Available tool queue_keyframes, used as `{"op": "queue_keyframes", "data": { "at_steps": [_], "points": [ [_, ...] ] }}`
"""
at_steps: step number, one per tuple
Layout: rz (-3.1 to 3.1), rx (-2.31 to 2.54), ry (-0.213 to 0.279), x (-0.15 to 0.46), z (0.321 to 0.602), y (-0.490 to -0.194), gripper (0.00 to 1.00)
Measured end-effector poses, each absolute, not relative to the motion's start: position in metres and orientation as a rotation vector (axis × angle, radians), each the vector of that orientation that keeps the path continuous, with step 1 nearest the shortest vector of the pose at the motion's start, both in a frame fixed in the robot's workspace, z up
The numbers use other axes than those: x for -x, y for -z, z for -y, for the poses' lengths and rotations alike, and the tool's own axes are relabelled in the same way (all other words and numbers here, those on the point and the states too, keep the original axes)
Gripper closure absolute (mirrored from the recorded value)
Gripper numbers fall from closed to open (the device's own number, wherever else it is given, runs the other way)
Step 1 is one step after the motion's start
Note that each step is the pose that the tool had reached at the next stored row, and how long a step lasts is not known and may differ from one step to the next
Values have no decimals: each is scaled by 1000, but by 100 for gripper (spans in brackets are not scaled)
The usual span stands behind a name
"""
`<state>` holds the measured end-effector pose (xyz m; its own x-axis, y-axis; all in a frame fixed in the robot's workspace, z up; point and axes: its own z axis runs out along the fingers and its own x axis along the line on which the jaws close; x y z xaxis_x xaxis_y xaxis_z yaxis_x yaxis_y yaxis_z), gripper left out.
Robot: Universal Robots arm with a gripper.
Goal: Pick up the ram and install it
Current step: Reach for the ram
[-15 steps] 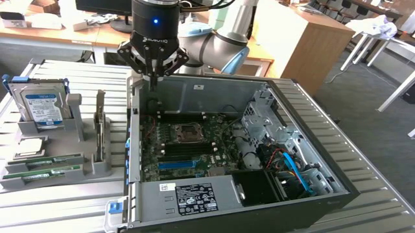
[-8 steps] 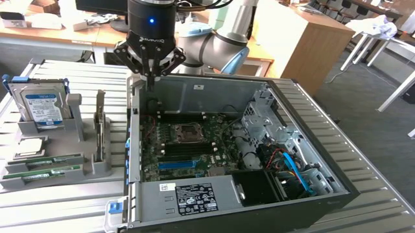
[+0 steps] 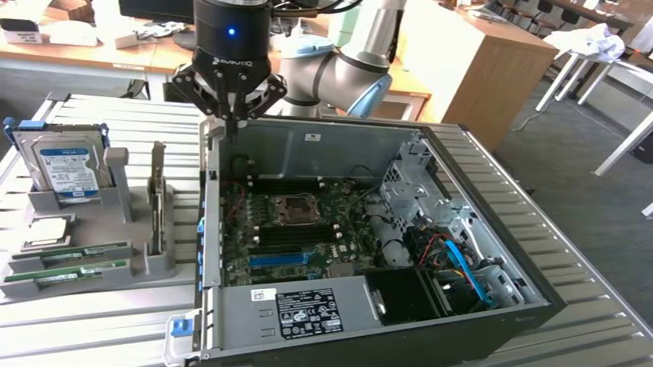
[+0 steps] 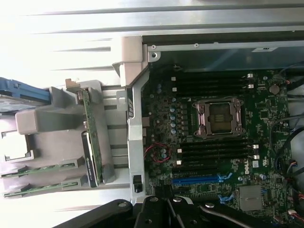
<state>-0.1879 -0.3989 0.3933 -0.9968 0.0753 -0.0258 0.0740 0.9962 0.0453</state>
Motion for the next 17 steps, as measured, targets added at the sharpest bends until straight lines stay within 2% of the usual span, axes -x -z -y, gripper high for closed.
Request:
{"op": "queue_keyframes", "data": {
  "at_steps": [17],
  "points": [
    [-3111,-116,-69,203,399,-393,90]
  ]
}}
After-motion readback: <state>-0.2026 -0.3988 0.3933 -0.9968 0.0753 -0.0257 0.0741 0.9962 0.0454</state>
